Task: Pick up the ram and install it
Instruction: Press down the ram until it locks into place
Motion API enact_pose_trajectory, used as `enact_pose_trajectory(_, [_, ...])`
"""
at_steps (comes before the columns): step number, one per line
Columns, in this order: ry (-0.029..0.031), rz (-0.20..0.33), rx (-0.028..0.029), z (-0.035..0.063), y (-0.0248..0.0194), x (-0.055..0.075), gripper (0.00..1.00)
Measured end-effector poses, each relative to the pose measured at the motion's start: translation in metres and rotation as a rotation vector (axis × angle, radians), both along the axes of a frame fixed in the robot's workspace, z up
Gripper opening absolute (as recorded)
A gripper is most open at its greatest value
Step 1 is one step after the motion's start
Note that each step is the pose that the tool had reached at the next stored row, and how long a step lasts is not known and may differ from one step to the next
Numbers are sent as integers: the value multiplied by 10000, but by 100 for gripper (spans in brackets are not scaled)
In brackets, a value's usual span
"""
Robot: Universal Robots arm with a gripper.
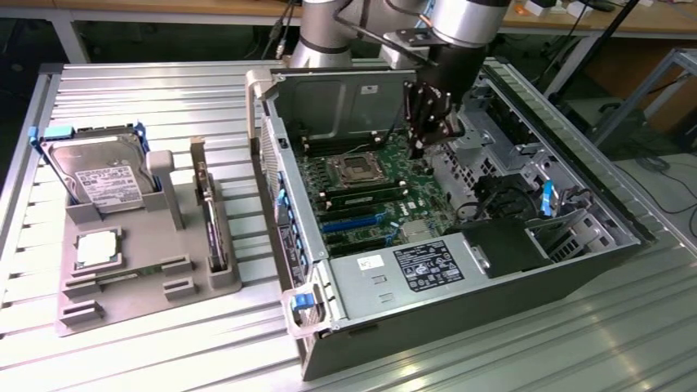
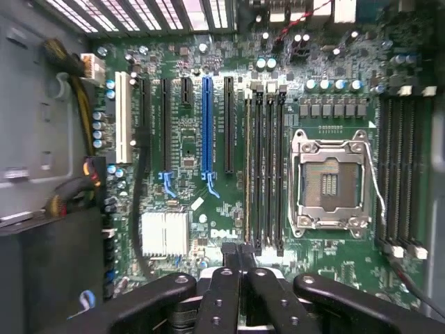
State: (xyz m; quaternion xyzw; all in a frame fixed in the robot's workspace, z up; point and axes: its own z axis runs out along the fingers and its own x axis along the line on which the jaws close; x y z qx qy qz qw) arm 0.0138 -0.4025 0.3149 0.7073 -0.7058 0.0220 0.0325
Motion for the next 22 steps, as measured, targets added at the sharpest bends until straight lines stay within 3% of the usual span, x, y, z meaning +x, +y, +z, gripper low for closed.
enact_pose_trajectory(2, [-1,-13,0,149,0,0,11])
enact_pose_trajectory(5, [-5,-16,9,255,0,3,11])
enact_pose_trajectory(17, [-4,-41,4,256,3,3,11])
enact_pose_trajectory(22, [-5,-1138,7,255,5,0,11])
